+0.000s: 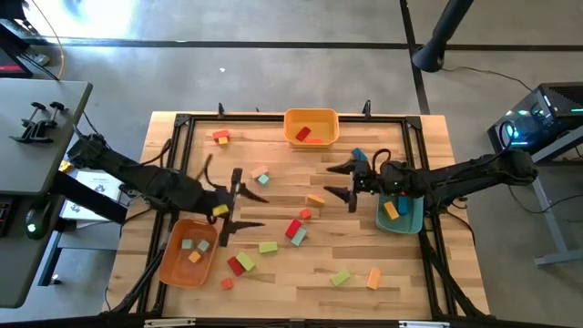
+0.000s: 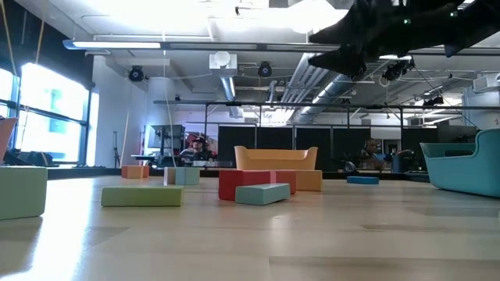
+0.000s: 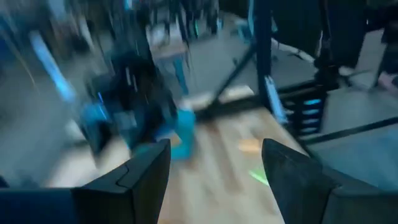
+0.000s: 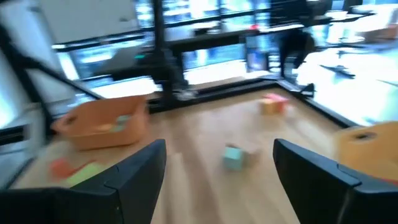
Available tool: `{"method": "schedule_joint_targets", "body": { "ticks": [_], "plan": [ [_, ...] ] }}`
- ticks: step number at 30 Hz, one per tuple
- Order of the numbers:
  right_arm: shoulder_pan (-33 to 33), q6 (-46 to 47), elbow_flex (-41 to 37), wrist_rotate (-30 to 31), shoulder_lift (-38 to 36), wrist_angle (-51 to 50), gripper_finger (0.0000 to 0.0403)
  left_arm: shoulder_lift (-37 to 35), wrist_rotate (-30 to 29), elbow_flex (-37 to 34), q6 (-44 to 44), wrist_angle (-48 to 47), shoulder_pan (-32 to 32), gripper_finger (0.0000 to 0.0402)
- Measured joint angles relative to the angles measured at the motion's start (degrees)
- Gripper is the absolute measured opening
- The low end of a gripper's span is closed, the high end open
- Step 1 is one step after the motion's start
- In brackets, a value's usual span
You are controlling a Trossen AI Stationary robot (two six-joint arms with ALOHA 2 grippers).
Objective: Sort blocks by size
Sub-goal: Put the red thin rectangular block into the yellow bin
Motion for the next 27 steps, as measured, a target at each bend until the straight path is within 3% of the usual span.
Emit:
{"method": "schedule_joint_targets", "body": {
  "ticks": [2, 5, 9, 11, 13, 19, 23, 27],
  "plan": [
    [0.0, 0.0, 0.0, 3.4, 0.0, -0.7, 0.0291, 0.0, -1.5, 0.0, 8.7, 2.8, 1.1, 0.0239],
    [-0.1, 0.0, 0.0, 5.8, 0.0, -1.6, 0.0291, 0.1, -8.9, 0.0, 15.2, 4.0, 3.0, 0.0239],
    [-1.0, 0.9, 0.0, 5.9, 0.0, -2.4, 0.0291, 0.1, -22.8, -0.2, 14.2, 1.9, 7.7, 0.0239],
    [-1.7, 1.7, 0.0, 6.0, 0.0, -3.3, 0.0291, 0.0, -26.3, -1.0, 11.3, 0.8, 11.2, 0.0239],
    [-2.7, 1.6, 0.0, 6.0, 0.0, -4.0, 0.0291, 0.1, -25.7, -2.2, 6.9, -1.3, 15.4, 0.0239],
    [-4.7, 2.0, 0.0, 6.0, 0.1, -7.5, 0.0291, 2.9, -14.7, -6.3, -5.3, -11.2, 28.1, 0.0239],
    [-4.9, 1.9, 0.0, 5.8, 0.4, -7.7, 0.0291, 7.1, -13.3, -9.3, -7.2, -10.8, 31.8, 0.0239],
    [-4.9, 1.7, 0.0, 5.7, 0.4, -7.7, 0.0291, 12.5, -7.0, -11.5, -7.2, -8.8, 32.8, 0.0239]
  ]
}}
